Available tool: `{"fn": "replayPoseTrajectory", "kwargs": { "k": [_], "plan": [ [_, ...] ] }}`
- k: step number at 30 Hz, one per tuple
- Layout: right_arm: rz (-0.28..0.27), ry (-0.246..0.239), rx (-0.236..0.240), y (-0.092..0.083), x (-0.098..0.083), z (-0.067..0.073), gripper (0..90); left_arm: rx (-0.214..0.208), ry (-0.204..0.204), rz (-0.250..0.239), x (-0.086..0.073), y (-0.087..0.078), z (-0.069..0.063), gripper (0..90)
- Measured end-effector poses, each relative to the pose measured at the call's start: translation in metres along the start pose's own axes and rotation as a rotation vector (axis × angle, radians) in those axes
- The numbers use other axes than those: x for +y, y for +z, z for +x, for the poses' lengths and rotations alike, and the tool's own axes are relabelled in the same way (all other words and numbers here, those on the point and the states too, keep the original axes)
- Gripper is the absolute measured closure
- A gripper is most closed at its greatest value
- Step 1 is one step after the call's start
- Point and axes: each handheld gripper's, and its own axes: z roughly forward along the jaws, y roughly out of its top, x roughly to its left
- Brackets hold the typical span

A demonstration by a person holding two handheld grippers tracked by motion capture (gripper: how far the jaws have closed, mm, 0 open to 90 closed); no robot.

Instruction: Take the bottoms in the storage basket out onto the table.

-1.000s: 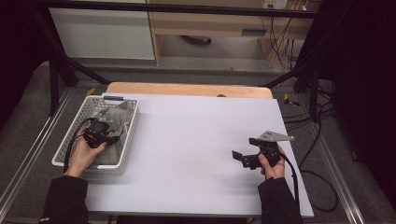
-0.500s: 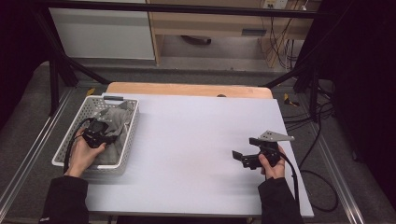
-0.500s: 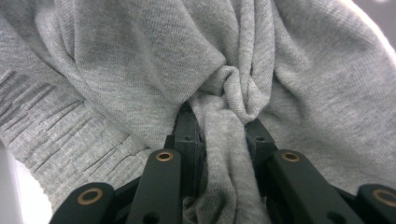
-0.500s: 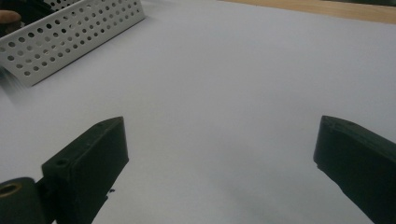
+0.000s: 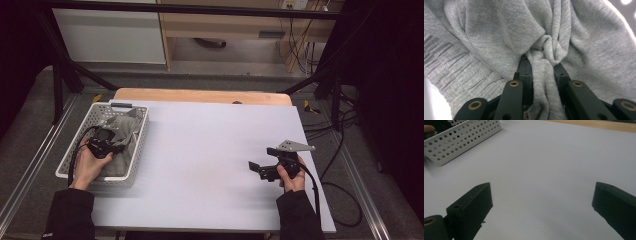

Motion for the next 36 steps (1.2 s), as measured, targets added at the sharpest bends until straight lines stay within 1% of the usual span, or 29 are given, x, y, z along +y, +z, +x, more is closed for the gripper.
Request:
{"fn": "replayPoseTrajectory", "kwargs": {
  "k": [2,4,7,15,19,24,30,32,36],
  "plan": [
    [0.001,0.0,0.0,0.0,0.0,0.0,3.4,-0.005,-0.002,0.001,0.0,-0.001,0.0,74.4],
    [0.001,0.0,0.0,0.0,0.0,0.0,3.3,-0.016,-0.014,0.0,0.0,-0.001,0.001,74.4],
    [0.001,-0.001,-0.001,0.0,0.0,0.0,3.3,-0.017,-0.009,0.007,0.001,-0.002,0.001,74.3],
    [-0.001,-0.002,-0.001,0.0,0.0,0.0,3.3,-0.029,-0.014,0.007,0.002,-0.004,0.002,74.6],
    [-0.002,-0.002,-0.001,0.0,0.0,0.0,3.4,-0.04,-0.028,0.002,0.002,-0.006,0.003,74.9],
    [-0.001,-0.001,-0.002,0.0,0.0,0.0,3.4,-0.029,-0.019,-0.008,0.003,-0.009,0.002,75.0],
    [-0.002,-0.002,-0.002,-0.001,0.0,0.0,3.4,-0.04,-0.027,-0.024,0.003,-0.013,0.003,75.0],
    [-0.002,-0.002,-0.002,-0.001,0.0,0.0,3.4,-0.035,-0.015,-0.026,0.003,-0.014,0.003,75.0],
    [-0.002,-0.001,-0.003,0.0,0.0,0.0,3.4,-0.039,-0.023,-0.03,0.004,-0.017,0.003,75.0]
  ]
}}
